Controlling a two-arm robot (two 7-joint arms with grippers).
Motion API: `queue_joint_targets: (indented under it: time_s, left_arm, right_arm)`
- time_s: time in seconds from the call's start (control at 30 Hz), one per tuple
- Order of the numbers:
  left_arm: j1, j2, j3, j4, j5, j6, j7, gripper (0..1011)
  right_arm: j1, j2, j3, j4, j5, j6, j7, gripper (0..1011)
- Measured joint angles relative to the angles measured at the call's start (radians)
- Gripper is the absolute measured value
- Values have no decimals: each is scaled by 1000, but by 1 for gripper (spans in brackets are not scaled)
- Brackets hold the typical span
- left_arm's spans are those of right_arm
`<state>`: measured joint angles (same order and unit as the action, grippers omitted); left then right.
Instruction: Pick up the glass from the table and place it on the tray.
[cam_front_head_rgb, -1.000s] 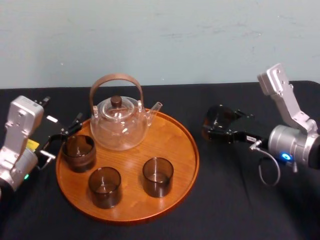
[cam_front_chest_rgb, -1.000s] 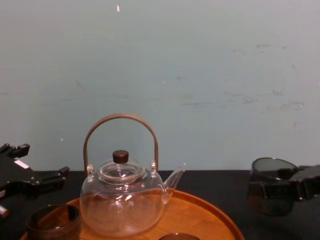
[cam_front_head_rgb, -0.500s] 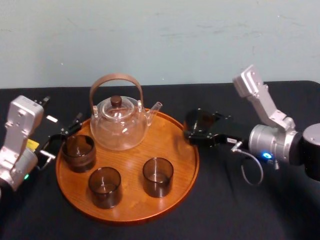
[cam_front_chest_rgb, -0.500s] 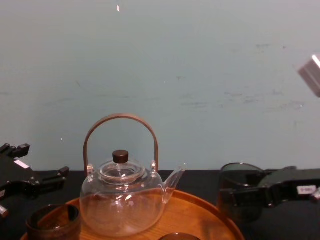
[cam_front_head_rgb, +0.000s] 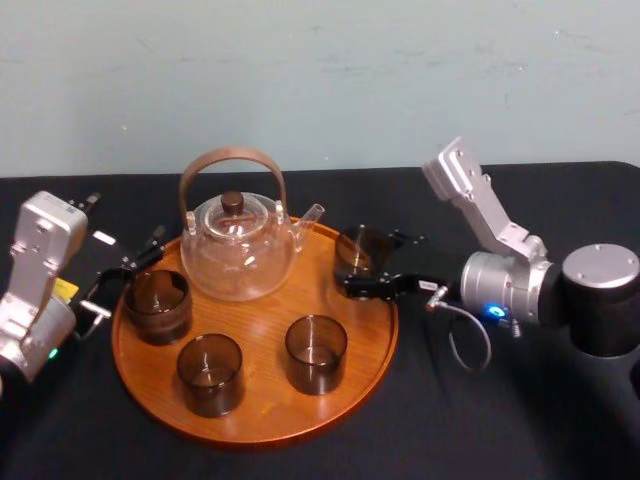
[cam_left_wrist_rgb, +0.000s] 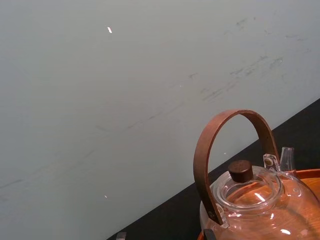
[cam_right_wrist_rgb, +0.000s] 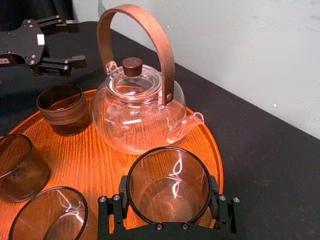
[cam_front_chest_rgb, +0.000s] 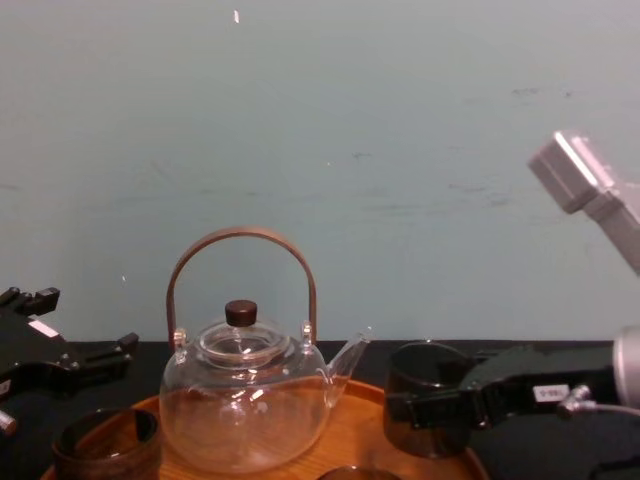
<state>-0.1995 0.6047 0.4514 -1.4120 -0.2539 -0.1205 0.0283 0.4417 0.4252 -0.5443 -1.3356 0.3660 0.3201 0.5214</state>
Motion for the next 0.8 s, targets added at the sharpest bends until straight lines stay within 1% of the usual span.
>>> queue_joint_targets:
  time_s: [0.33,0.8]
  left_arm:
    - [0,0,0,0,0,0,0,1001]
    - [0,0,0,0,0,0,0,1001]
  right_arm:
    - [35,-38,-29,74,-16,-20,7,907]
    - [70,-80,-42,173,-32,-47,20,907]
